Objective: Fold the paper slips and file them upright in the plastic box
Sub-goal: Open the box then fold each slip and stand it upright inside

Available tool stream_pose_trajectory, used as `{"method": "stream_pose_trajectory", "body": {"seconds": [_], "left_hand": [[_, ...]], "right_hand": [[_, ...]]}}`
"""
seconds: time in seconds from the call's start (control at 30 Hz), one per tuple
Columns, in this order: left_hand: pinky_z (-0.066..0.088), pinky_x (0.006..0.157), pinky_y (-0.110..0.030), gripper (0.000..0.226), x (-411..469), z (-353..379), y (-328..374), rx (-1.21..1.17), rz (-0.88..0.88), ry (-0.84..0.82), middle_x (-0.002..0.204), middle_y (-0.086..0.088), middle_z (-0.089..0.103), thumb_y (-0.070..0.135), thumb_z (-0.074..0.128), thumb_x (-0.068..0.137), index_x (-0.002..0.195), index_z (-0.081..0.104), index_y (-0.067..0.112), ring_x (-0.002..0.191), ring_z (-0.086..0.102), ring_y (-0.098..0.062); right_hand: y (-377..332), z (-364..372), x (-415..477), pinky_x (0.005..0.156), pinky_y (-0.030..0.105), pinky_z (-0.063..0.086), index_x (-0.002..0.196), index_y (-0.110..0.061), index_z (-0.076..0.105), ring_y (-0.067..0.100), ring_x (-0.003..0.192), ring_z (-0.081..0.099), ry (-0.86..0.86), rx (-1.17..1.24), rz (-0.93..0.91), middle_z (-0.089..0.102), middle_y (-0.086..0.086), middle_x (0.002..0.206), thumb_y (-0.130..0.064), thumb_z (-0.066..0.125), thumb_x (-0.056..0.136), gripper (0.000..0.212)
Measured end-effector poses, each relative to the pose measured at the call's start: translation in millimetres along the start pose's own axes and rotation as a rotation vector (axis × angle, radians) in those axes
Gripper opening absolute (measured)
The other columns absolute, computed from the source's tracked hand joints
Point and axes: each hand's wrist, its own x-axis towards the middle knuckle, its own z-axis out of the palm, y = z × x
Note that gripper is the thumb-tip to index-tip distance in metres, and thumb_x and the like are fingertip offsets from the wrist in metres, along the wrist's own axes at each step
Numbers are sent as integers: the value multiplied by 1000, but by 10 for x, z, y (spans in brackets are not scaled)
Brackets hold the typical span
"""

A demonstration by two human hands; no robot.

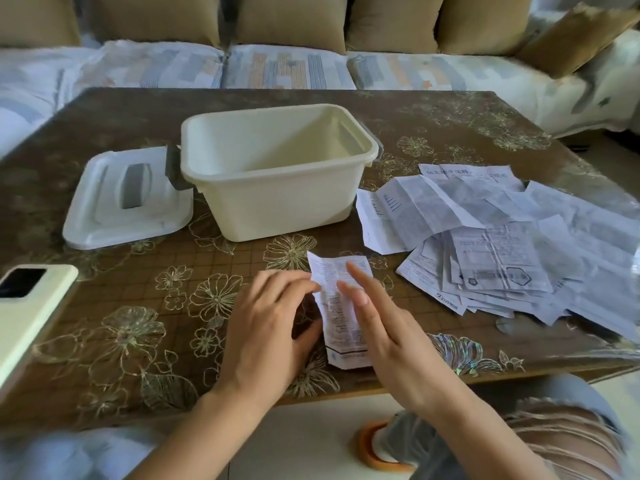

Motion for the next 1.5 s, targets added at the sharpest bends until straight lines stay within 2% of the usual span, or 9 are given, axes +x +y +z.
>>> {"method": "stream_pose_trajectory", "body": {"seconds": [0.17, 0.37, 0.53, 0.67, 0.8, 1.0, 1.23, 1.33, 1.5], "left_hand": [[43, 96, -40, 31, -31, -71, 34, 69, 101, 4, 121, -2, 63, 16, 80, 69, 99, 75, 17, 117, 51, -24], [39, 79, -28, 28, -83, -3, -23, -34, 74, -34, 88, 12, 67, 5, 82, 68, 89, 74, 22, 86, 58, -13], [43, 73, -27, 6, -86, -90, -26, -91, -4, 16, 80, 14, 68, 19, 74, 80, 85, 72, 22, 75, 56, -7], [47, 63, -24, 30, -109, -162, -10, -103, -136, -8, 69, 11, 67, 45, 54, 85, 84, 73, 22, 64, 57, -11], [50, 60, -34, 16, -77, -136, -37, -115, -221, -4, 65, 13, 65, 37, 68, 87, 86, 72, 22, 57, 57, -10], [43, 48, -25, 16, 22, -72, -2, -46, -253, -5, 58, 14, 56, 35, 72, 81, 90, 66, 23, 49, 54, -5], [46, 50, -25, 45, -3, -71, 14, -18, -256, -20, 73, 17, 58, 32, 77, 76, 116, 60, 20, 52, 52, 1], [50, 54, -28, 54, -34, -40, 2, -7, -257, -7, 101, 10, 63, 34, 73, 77, 126, 54, 18, 57, 54, -3], [45, 99, -40, 44, -58, 29, -38, 121, -172, 8, 142, -5, 48, 27, 76, 76, 118, 66, 19, 120, 50, -22]], "right_hand": [[95, 32, 57, 109, 36, 39, 145, -44, 28, 1, 128, 46, 121, 164, -46, 44, -19, 144, -63, 24, 94, 55], [145, -104, 94, 97, 38, 49, 128, -38, 52, 5, 113, 60, 200, 325, -40, 61, -16, 125, -75, 31, 85, 60], [137, -206, 11, 85, 20, 49, 125, -37, 51, 3, 108, 63, 125, 253, -96, 60, -19, 124, -85, 35, 75, 71], [148, -151, -53, 81, 26, 54, 129, -35, 48, 5, 105, 63, 98, 175, -78, 63, -17, 120, -70, 52, 79, 61], [146, -1, 0, 72, 17, 51, 122, -36, 49, -6, 90, 63, 277, -56, -62, 64, -24, 102, -55, 60, 80, 48], [170, 162, 126, 73, 33, 51, 128, -30, 45, 1, 80, 60, 428, -175, -27, 59, -24, 93, -28, 73, 82, 53], [208, 196, 115, 81, 33, 51, 130, -37, 41, 1, 85, 56, 389, -183, -80, 55, -20, 110, -14, 75, 80, 65], [246, 201, 106, 82, 32, 50, 132, -31, 44, 3, 88, 54, 391, -225, -134, 50, -16, 113, -10, 74, 79, 65], [327, 216, 138, 107, 30, 32, 134, -22, 50, 13, 130, 38, 383, -364, -196, 46, -6, 139, -10, 72, 82, 58]]}}
